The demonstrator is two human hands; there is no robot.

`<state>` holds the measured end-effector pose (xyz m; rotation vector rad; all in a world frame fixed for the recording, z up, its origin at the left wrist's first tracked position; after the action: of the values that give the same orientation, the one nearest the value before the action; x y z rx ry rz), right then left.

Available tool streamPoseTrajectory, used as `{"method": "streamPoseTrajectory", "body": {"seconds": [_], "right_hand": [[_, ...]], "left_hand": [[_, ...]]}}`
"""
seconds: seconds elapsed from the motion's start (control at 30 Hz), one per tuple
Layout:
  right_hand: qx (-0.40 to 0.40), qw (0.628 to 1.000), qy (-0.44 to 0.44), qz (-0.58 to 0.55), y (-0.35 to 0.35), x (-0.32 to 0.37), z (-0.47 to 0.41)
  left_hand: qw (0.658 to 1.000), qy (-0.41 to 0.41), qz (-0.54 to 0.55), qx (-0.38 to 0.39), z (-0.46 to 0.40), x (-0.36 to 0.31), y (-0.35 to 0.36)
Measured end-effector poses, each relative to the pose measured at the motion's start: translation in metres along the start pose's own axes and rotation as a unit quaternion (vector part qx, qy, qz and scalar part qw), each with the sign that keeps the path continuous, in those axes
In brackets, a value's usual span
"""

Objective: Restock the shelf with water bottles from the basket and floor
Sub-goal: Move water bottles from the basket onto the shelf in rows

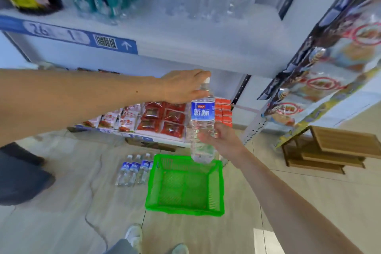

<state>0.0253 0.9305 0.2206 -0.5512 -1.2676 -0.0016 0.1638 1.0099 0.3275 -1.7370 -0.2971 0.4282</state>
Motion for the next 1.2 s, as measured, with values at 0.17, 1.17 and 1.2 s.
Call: {"method": "streamPoseTrajectory", "body": {"seconds": [0.17, 1.17, 1.2], "right_hand": [[-0.019, 0.998, -0.066, 0.004, -0.029, 0.073, 0.008], [-0.279, 0.949, -0.139, -0.041, -0.158, 0.190, -0.196], [-0.276, 0.950, -0.141, -0.045, -0.160, 0.190, -0.201]], "left_hand": [[0.997, 0.026, -0.032, -0.058, -0.009, -0.011, -0.083], [0.998, -0.019, -0.036, 0.047, -0.148, 0.111, -0.099], [0.998, -0.028, -0.025, 0.055, -0.152, 0.112, -0.093]]}}
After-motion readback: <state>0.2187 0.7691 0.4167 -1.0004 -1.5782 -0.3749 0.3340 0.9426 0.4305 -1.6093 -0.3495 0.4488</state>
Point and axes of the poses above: each hand's wrist, its own z-axis away from the middle knuckle, its own y-axis out of the palm, x = y × z, the point moved 6 cm from there along -z, towards the middle knuckle, and after that the axes turned 9 degrees about -x, right-handed, at the moved point
